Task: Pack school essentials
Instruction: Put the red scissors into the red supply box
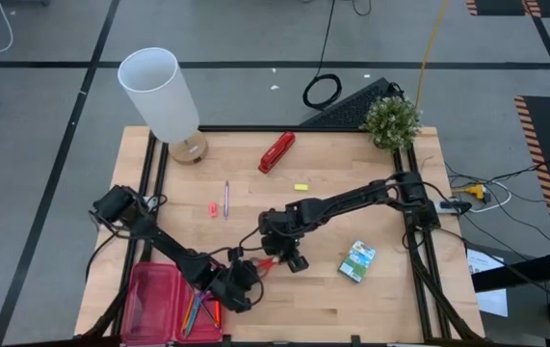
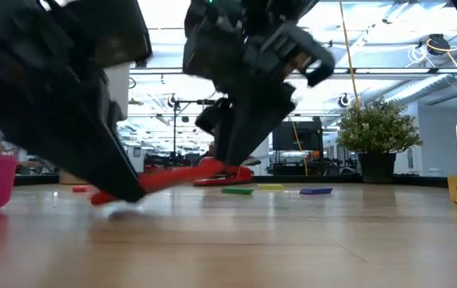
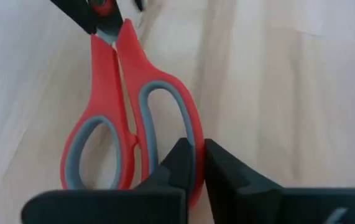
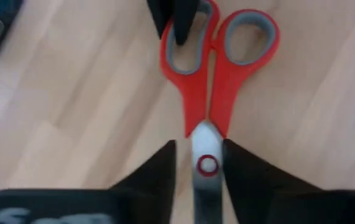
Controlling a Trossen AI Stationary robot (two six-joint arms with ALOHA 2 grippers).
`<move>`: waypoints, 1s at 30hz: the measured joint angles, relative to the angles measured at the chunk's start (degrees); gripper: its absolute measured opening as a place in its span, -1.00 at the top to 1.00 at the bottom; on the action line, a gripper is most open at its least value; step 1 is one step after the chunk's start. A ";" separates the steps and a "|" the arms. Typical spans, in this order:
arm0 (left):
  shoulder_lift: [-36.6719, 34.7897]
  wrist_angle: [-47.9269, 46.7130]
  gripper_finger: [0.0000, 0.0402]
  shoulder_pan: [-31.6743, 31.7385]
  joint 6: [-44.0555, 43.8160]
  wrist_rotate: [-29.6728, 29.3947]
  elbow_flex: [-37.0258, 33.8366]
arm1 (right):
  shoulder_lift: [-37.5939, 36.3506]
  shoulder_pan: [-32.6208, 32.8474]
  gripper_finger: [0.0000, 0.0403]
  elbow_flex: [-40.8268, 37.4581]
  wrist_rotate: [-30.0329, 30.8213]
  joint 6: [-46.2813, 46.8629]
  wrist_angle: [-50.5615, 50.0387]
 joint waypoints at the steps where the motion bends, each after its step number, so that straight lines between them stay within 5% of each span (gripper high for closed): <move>1: -0.83 -0.54 0.86 -0.28 0.26 0.22 0.00 | -0.68 0.24 0.30 0.00 -0.07 0.46 -0.55; 6: -7.65 -7.34 0.89 -2.50 3.28 1.85 -0.12 | -6.73 2.46 -0.20 -0.02 4.46 2.54 -5.37; 10: -15.30 -16.93 0.90 -5.09 5.76 4.94 0.22 | -13.07 6.20 -0.40 -1.53 12.29 3.72 -7.83; 19: -28.17 -38.09 0.87 -11.85 20.13 16.12 1.20 | -30.06 14.22 -0.36 -18.61 26.04 14.08 5.83; 30: -29.80 -63.66 0.86 -15.66 54.14 26.99 9.09 | -41.30 17.89 -0.29 -45.81 39.59 29.84 34.50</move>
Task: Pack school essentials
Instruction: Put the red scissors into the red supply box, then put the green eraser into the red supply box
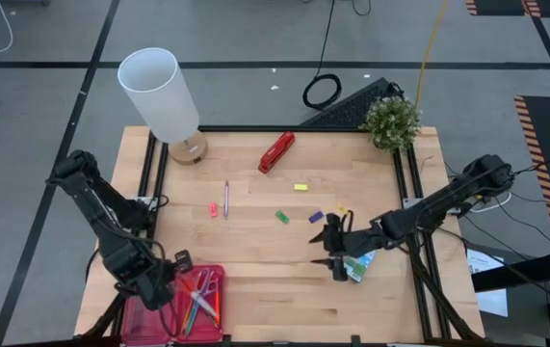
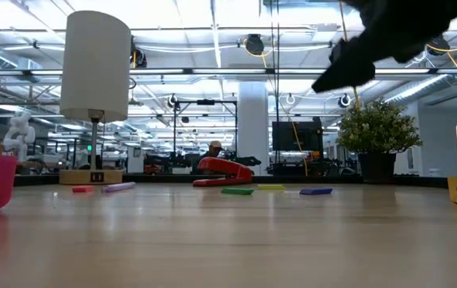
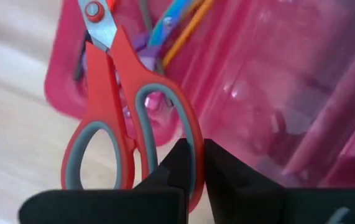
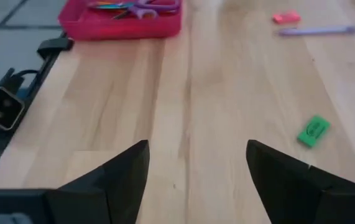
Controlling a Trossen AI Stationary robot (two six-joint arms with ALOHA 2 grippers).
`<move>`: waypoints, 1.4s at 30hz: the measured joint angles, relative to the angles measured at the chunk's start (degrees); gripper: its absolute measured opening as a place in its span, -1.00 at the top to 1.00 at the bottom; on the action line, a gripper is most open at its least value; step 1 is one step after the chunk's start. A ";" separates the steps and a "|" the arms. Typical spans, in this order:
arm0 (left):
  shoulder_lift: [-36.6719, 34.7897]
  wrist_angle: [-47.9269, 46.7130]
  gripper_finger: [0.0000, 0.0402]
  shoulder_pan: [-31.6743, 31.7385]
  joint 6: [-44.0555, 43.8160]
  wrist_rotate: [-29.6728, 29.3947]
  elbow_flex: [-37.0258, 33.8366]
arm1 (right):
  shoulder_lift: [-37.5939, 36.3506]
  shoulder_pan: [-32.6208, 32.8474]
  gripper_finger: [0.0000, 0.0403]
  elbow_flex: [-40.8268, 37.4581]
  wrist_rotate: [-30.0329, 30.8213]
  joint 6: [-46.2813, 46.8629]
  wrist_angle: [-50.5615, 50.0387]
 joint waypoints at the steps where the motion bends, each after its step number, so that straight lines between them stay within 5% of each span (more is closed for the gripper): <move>1: 0.05 0.14 0.85 -0.06 1.83 0.25 0.19 | -0.14 -0.12 -0.29 -1.08 0.07 0.50 1.40; 17: 11.79 -3.10 0.84 0.63 25.57 -3.76 0.29 | -0.41 -0.68 -0.29 -2.89 7.45 -1.62 6.38; 28: 13.92 0.18 0.79 1.11 28.96 -7.67 0.29 | -0.39 -0.68 -0.29 -2.86 10.46 -1.27 10.25; 35: 13.92 2.65 0.62 1.63 31.44 -8.80 0.29 | -0.39 -0.46 -0.29 -2.86 10.57 0.13 10.69; 42: 13.92 2.87 0.34 3.16 24.36 -10.27 0.29 | 0.27 -0.43 -0.29 -2.85 11.41 2.13 11.18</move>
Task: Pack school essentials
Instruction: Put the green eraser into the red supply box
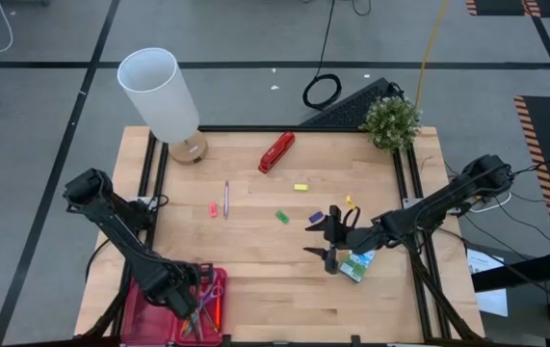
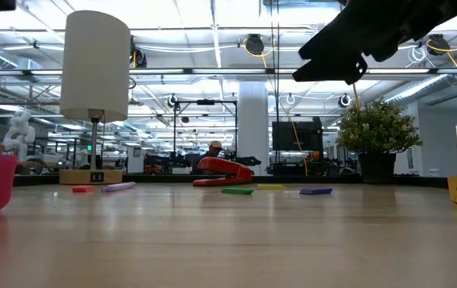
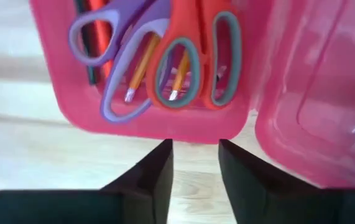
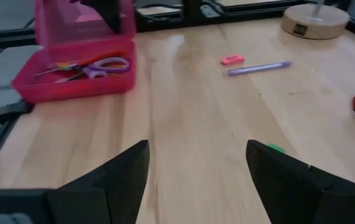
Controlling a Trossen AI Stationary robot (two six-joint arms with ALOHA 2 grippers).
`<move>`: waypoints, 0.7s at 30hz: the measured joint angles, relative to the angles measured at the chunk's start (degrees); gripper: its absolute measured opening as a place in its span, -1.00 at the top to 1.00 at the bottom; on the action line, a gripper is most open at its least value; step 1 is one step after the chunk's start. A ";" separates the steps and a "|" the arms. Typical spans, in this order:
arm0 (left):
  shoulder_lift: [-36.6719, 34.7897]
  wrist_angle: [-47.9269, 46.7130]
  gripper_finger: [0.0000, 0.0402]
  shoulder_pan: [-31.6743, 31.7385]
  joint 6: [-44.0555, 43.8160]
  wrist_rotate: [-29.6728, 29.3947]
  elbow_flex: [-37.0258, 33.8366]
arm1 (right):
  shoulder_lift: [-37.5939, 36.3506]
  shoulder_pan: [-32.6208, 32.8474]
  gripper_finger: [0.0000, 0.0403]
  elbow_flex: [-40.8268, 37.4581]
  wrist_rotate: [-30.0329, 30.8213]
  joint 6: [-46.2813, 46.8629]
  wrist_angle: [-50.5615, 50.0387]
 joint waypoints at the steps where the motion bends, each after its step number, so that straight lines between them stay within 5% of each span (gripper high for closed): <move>1: 0.00 0.00 0.31 0.11 -2.14 0.00 0.00 | 0.53 0.01 -0.29 0.05 1.06 0.54 0.22; 8: 0.00 0.86 0.26 1.83 -24.26 -9.19 0.00 | 5.69 -1.31 -0.29 0.07 3.07 1.80 1.08; 14: -1.14 6.08 0.42 2.96 -46.69 -18.29 -0.02 | 7.23 -5.20 -0.29 0.08 -1.67 2.44 1.13; 21: -4.38 15.79 0.67 3.33 -53.34 -26.71 -1.05 | 8.27 -8.76 -0.26 2.40 -1.64 2.44 1.35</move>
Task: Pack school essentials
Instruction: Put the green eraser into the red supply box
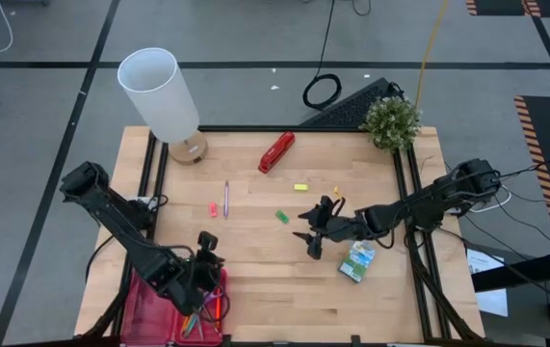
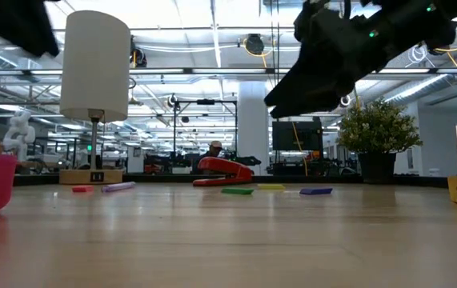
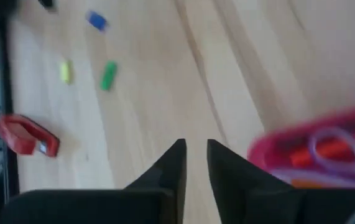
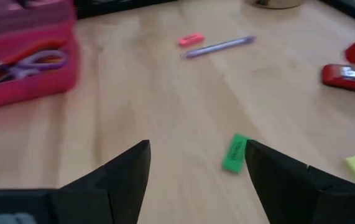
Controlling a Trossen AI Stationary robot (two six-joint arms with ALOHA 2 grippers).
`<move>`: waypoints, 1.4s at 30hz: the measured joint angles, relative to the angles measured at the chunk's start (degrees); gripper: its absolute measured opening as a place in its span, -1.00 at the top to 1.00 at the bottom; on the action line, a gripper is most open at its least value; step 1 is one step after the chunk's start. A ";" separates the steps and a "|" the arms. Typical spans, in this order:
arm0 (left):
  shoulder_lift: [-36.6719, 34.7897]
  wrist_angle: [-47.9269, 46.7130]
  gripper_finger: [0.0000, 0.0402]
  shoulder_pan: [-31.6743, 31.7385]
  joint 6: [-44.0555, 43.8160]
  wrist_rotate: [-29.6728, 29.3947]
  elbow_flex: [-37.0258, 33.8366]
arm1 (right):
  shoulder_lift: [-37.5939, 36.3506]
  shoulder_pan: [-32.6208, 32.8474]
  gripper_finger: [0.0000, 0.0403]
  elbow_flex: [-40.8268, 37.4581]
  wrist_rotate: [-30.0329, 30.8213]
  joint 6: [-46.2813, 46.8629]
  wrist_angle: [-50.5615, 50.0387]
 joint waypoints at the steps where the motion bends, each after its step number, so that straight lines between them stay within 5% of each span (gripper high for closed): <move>1: -0.94 2.64 0.70 0.04 0.73 -1.08 -0.85 | 0.50 -0.07 -0.25 0.25 0.87 0.13 -0.16; 11: -14.17 31.32 0.93 5.55 11.74 -1.20 -18.14 | 7.40 -0.57 -0.16 3.05 3.55 -2.47 0.27; 17: -23.86 36.39 0.98 10.88 9.67 0.58 -24.56 | 14.72 -3.14 -0.28 3.09 3.41 -2.79 6.86; 26: -30.23 36.99 0.86 15.69 3.85 1.86 -24.65 | 22.33 -7.27 -0.35 6.77 0.48 -2.89 8.27; 34: -28.64 36.47 0.87 17.25 -2.53 3.95 -24.65 | 26.18 -9.21 -0.16 7.66 0.44 1.96 7.94; 42: -25.14 36.75 0.87 17.09 -6.74 3.87 -24.65 | 26.83 -9.21 0.32 7.70 0.76 1.91 7.65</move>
